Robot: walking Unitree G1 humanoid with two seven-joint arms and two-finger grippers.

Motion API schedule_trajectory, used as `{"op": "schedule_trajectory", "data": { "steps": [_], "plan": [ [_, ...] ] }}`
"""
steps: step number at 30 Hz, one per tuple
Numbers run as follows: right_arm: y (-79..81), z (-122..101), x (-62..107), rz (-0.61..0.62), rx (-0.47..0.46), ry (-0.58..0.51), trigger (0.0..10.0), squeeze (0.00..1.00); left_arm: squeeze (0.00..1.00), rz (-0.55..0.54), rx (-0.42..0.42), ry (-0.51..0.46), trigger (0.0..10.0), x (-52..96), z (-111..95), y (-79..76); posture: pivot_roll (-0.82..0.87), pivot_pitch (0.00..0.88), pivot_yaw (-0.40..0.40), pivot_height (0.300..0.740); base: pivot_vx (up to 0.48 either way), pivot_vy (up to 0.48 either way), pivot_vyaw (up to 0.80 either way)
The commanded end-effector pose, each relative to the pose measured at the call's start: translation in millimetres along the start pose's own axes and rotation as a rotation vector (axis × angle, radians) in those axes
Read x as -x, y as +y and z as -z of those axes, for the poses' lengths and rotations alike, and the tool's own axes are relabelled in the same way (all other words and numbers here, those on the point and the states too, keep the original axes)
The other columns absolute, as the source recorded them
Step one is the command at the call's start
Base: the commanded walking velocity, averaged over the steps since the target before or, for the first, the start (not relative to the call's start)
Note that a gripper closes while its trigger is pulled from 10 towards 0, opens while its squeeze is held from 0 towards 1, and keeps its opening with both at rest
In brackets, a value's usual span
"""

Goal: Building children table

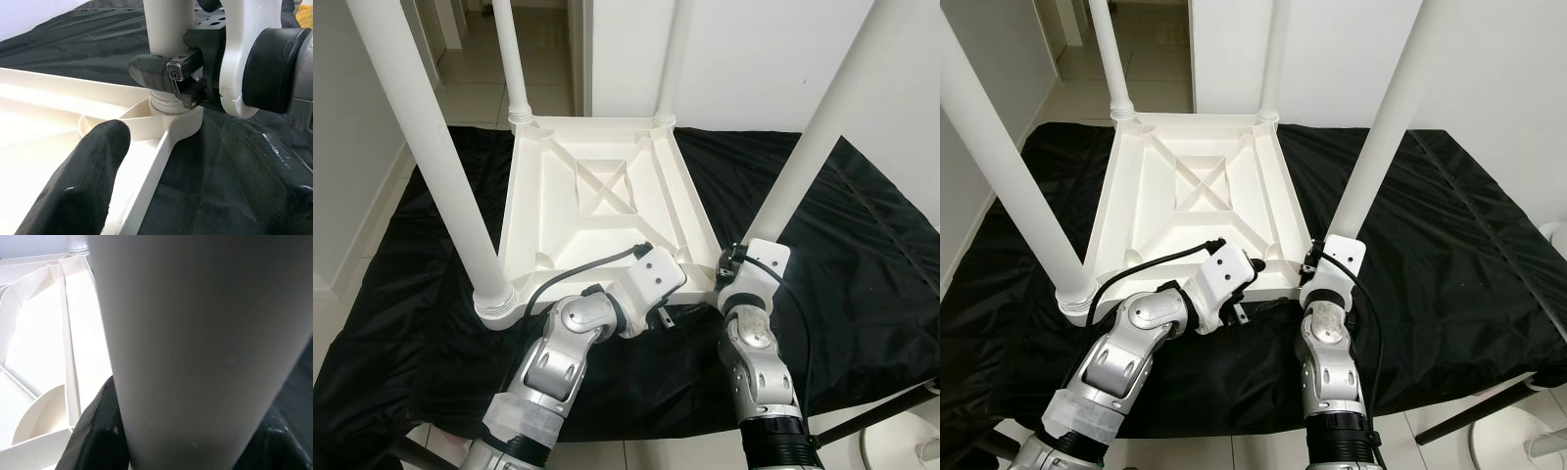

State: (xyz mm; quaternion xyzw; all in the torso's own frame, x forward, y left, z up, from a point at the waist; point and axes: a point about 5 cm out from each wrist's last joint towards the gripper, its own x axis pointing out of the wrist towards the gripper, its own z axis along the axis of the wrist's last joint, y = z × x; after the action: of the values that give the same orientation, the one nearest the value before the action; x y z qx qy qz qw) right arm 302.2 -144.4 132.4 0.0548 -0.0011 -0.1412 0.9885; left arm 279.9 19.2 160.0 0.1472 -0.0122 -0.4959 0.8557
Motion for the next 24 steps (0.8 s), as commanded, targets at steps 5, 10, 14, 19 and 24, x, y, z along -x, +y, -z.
{"op": "schedule_trajectory", "data": {
  "steps": [5,10,14,19,24],
  "plan": [
    [8.1,-5.3,1.2,-0.085,-0.052,-0.028,10.0,1.00,0.00,-0.130,-0.006,-0.003,10.0,-0.4,-2.8,8.3,-0.04,0.010,-0.032,0.740,0.000,0.000,0.00],
    [11.0,-10.1,-2.6,-0.129,-0.044,-0.049,10.0,1.00,0.00,-0.131,-0.008,-0.007,10.0,-0.1,-4.0,7.7,-0.03,0.010,-0.036,0.740,0.000,0.000,0.00],
    [6.4,-11.0,-5.9,-0.243,-0.008,-0.037,10.0,0.07,0.00,-0.151,-0.007,-0.019,10.0,0.2,-6.9,10.0,-0.02,0.006,-0.048,0.740,0.000,0.000,0.00],
    [-10.5,-10.8,-8.7,-0.324,0.039,-0.028,10.0,0.00,0.00,-0.171,-0.005,-0.023,10.0,1.4,-8.0,13.1,-0.02,0.005,-0.055,0.740,0.000,0.000,0.00],
    [-27.4,-15.5,-9.8,-0.438,0.098,-0.071,10.0,0.00,0.00,-0.175,-0.005,-0.024,10.0,1.5,-8.4,13.6,-0.02,0.002,-0.054,0.740,0.000,0.000,0.00]
  ]
}}
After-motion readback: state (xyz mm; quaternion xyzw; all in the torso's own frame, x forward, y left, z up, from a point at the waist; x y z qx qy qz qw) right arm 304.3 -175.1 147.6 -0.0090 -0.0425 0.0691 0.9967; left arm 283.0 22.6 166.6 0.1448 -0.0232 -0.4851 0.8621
